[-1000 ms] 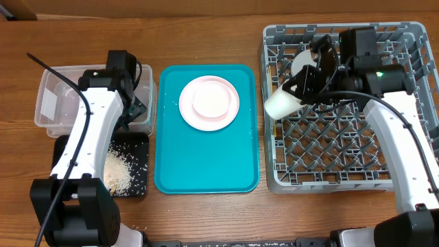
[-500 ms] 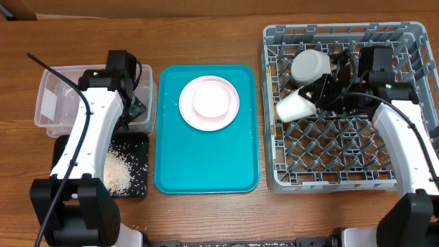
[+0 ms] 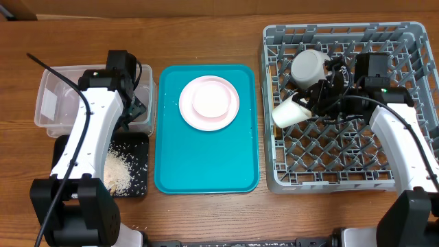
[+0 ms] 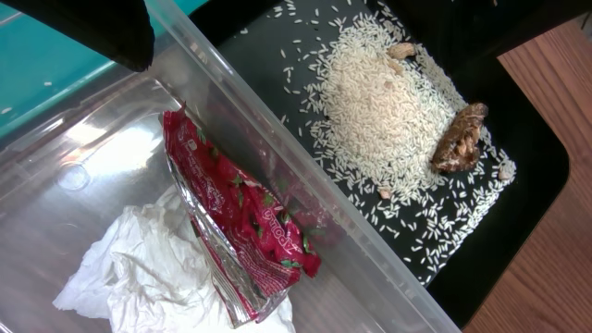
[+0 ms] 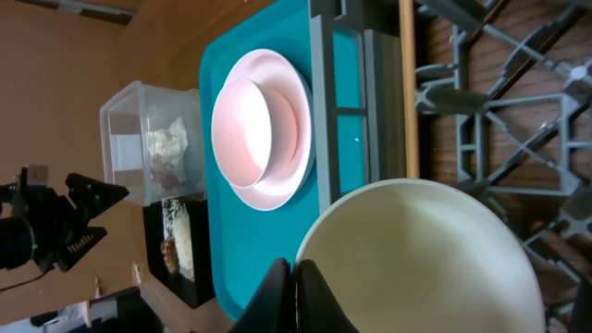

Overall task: Sort waste into correct bins and load items into the dishwasher
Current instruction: 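Lower the white cup into the rack and open the right gripper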

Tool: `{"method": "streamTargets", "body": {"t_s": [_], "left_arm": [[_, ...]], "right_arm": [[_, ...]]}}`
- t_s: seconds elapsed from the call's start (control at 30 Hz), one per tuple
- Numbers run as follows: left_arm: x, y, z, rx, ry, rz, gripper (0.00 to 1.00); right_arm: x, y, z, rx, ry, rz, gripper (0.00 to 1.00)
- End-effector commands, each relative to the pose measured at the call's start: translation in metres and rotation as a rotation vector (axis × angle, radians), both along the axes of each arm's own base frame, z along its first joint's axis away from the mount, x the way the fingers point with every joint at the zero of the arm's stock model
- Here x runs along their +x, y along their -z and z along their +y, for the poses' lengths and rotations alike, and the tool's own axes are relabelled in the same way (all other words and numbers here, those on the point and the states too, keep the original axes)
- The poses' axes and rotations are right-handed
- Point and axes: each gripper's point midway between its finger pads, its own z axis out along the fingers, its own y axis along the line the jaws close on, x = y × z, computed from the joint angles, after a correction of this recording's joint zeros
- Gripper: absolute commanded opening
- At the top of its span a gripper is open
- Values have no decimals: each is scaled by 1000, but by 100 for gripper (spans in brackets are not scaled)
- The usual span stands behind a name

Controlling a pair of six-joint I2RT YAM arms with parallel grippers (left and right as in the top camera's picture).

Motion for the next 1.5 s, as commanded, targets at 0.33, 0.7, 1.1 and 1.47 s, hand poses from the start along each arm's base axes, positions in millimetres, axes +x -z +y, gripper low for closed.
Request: {"method": "streamTargets", "body": {"t_s": [0.33, 0.7, 1.1, 1.47], "left_arm": [[3, -2, 2, 20, -5, -5, 100], [3, -2, 2, 20, -5, -5, 100], [3, -2, 2, 20, -5, -5, 100], [3, -2, 2, 20, -5, -5, 100]], "right_arm": [[14, 45, -17, -94, 52, 71, 4], [22, 62, -56, -263, 153, 80, 6], [36, 64, -78, -381, 217, 29, 15], [60, -25, -61, -272, 186, -141, 21]]}}
